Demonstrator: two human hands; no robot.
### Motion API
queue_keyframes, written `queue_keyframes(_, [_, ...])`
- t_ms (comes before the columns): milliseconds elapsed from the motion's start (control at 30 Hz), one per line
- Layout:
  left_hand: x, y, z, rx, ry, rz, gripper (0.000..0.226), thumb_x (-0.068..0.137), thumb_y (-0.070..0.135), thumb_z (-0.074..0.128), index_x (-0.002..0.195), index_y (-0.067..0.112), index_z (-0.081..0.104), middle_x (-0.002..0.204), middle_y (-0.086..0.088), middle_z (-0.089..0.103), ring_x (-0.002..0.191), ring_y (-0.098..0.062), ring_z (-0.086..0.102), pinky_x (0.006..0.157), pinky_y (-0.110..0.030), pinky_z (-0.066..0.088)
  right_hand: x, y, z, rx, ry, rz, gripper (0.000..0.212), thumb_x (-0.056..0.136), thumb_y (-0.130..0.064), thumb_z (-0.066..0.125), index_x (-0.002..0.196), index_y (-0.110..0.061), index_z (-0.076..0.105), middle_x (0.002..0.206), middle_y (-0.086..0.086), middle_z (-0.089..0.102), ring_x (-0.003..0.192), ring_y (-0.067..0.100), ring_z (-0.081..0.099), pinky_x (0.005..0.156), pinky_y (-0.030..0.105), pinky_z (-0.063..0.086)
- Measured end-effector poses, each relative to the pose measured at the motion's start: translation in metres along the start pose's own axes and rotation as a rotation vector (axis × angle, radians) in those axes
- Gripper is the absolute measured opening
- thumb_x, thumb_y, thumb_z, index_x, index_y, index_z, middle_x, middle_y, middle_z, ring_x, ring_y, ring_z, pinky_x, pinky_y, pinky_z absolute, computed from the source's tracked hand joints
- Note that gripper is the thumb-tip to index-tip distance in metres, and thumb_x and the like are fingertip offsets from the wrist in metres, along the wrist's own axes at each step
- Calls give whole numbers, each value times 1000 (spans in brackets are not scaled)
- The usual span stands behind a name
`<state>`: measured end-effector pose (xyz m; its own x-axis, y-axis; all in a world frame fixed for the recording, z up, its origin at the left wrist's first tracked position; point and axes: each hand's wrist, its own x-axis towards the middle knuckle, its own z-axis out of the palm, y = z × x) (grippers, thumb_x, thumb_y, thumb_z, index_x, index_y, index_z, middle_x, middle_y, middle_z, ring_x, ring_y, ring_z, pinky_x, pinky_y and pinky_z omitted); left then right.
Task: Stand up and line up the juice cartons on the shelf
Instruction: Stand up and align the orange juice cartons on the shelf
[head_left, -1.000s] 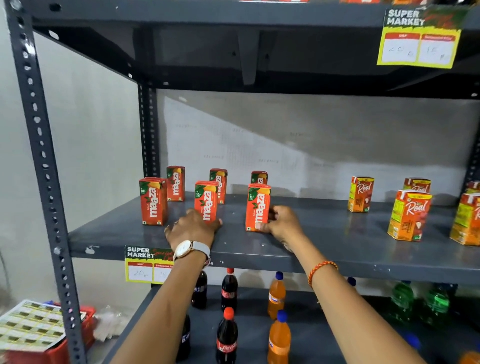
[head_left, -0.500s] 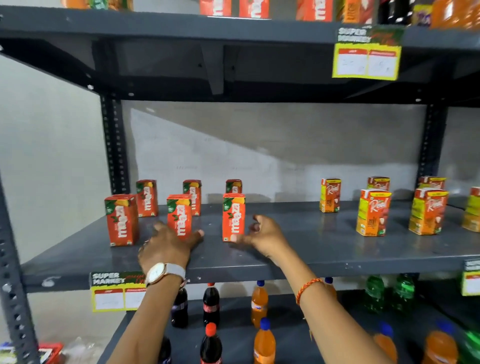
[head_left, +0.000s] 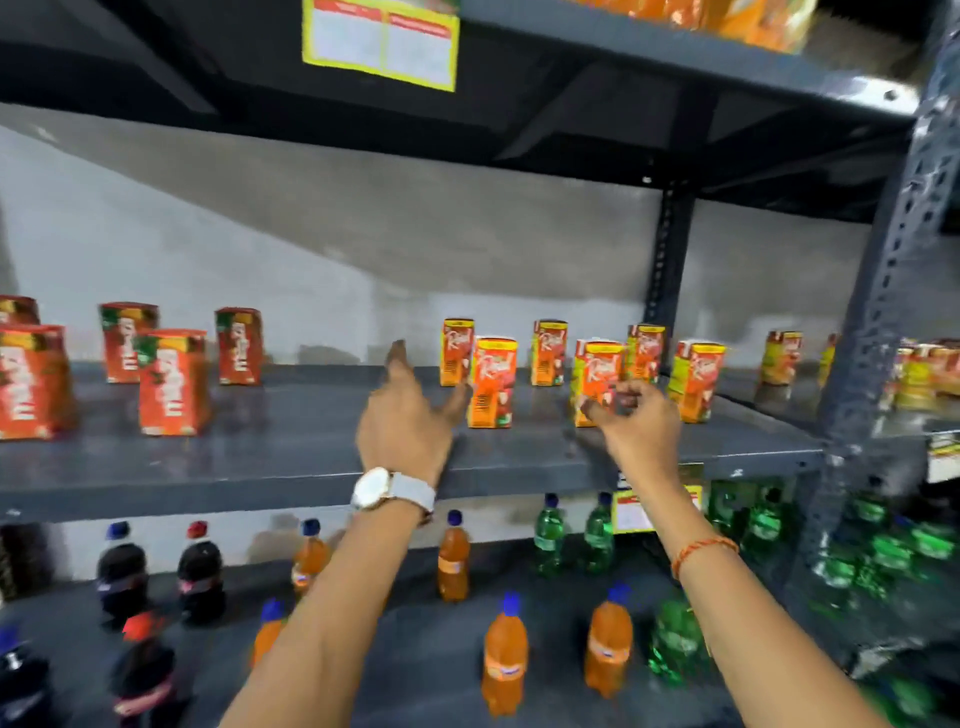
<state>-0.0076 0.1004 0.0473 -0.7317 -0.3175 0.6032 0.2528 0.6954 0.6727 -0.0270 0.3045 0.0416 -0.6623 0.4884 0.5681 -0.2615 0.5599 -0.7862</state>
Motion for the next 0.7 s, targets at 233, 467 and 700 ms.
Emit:
queue_keyframes(233, [0, 32, 92, 133, -123, -194, 98, 72, 52, 69, 139, 0, 19, 133, -21, 49, 119, -38, 49, 98, -47, 42, 67, 35, -2, -57, -355, 91, 73, 55, -34, 86, 114, -3, 55, 116, 13, 65, 107, 28, 61, 85, 33, 47])
queue_keyframes(467, [2, 37, 94, 368, -82, -216, 54, 81, 55, 55, 108, 8, 55, 109, -16, 65, 98, -36, 61, 79, -39, 48, 72, 45, 2, -65, -509, 6, 49, 64, -24, 82, 108, -7, 67, 112, 12, 71, 96, 23, 65, 60, 21, 42])
queue_keyframes(700, [0, 36, 96, 393, -66, -223, 52, 80, 56, 57, 105, 10, 57, 103, -13, 66, 91, -33, 63, 69, -33, 44, 69, 46, 2, -46, -535, 11, 59, 64, -30, 82, 115, -8, 61, 119, 11, 67, 105, 25, 64, 84, 29, 47])
